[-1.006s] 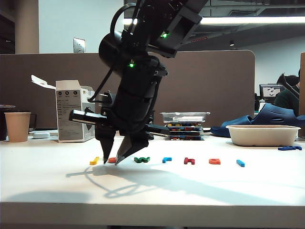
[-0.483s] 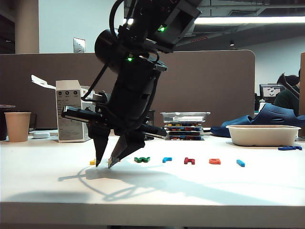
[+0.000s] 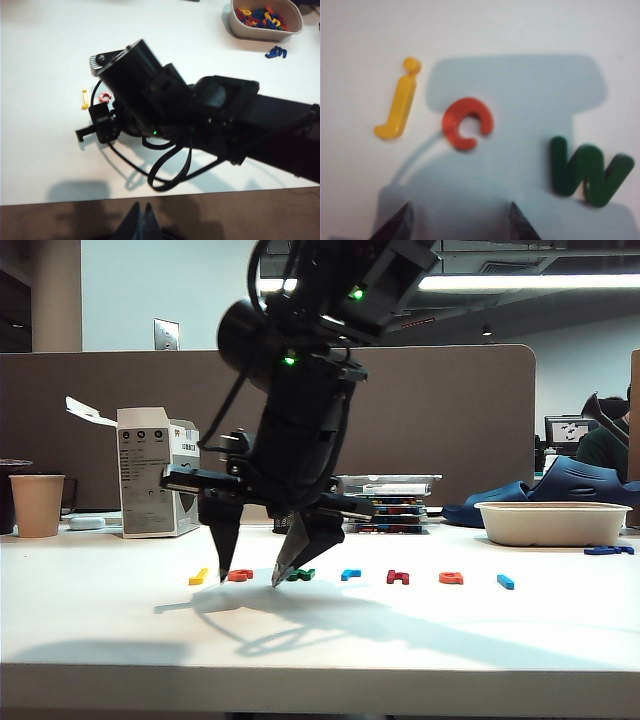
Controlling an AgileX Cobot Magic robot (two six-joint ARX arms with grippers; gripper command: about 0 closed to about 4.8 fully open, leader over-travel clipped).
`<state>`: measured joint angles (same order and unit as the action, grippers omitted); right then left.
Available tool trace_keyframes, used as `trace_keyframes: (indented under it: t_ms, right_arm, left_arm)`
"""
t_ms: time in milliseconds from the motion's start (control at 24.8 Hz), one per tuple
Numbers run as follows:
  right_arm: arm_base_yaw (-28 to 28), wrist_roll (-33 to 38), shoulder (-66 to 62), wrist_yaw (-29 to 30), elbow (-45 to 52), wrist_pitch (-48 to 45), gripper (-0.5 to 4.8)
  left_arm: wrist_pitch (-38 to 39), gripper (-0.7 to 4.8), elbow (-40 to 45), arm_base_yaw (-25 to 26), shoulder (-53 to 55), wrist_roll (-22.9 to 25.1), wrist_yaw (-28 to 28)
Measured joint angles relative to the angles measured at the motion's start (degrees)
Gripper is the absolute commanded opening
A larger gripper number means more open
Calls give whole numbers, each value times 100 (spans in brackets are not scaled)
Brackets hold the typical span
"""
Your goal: Select the appropriate letters from the row of letter magnets placed on the table to arrange into the word "car".
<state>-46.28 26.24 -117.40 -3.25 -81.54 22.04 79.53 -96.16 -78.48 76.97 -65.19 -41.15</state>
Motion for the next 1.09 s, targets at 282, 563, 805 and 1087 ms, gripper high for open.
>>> trace_keyframes:
  t_ms: [282,563,805,1087]
  right_arm:
    - [66,-96,-37,181,13,-302,243]
    - [96,-210,-103,435,42,-632,242]
    - [289,-214,-142,450,37,-787,242]
    - [328,-367,-260,651,7,-1093,242]
  left_arm:
    - [0,-6,0,0,0,0,2]
    - [2,-6,0,0,0,0,2]
    - [2,-6,0,0,0,0,2]
    - [-2,-5,0,0,0,0,2]
